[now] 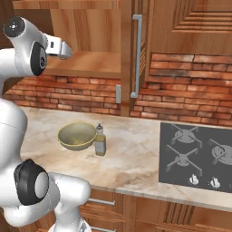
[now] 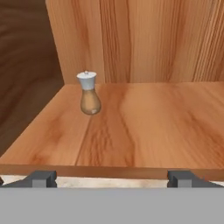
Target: Retrieve the bottle and the shaker from the cabinet and place them next to the mixing bowl on the counter. Then add garlic from the fridge to the mixing bowl.
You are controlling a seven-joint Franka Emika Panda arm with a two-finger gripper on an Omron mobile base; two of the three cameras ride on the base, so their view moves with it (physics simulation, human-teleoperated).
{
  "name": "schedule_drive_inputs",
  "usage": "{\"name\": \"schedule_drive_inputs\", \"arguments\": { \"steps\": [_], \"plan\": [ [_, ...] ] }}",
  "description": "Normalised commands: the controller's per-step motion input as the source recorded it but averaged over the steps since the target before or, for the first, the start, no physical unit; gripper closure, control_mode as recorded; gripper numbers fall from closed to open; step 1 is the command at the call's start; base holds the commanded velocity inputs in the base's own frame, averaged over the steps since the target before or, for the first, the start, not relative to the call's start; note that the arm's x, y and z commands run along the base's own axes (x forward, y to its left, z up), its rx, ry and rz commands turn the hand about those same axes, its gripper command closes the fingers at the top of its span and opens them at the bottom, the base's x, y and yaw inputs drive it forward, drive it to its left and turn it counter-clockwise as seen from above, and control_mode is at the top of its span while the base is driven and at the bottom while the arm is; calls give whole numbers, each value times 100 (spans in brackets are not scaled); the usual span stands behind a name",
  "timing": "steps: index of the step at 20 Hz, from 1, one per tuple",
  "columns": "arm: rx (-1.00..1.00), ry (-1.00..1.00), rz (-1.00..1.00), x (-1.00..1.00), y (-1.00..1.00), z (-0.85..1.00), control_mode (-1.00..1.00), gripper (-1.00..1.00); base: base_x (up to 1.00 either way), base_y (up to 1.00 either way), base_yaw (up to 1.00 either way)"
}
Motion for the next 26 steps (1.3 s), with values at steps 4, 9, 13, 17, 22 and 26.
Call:
{"name": "schedule_drive_inputs", "arguments": {
  "steps": [4,9,13,17,22,26],
  "plan": [
    [1,3,17,15,16,0,-100,-100,0,0,0],
    [0,1,17,20,31,-10,-100,-100,0,0,0],
    [-2,0,7,32,1,-20,-100,-100,0,0,0],
    [-2,0,2,55,0,-17,-100,-100,0,0,0],
    [0,0,0,51,0,0,-100,-100,0,0,0],
    [0,0,0,39,7,0,-100,-100,0,0,0]
  ]
}}
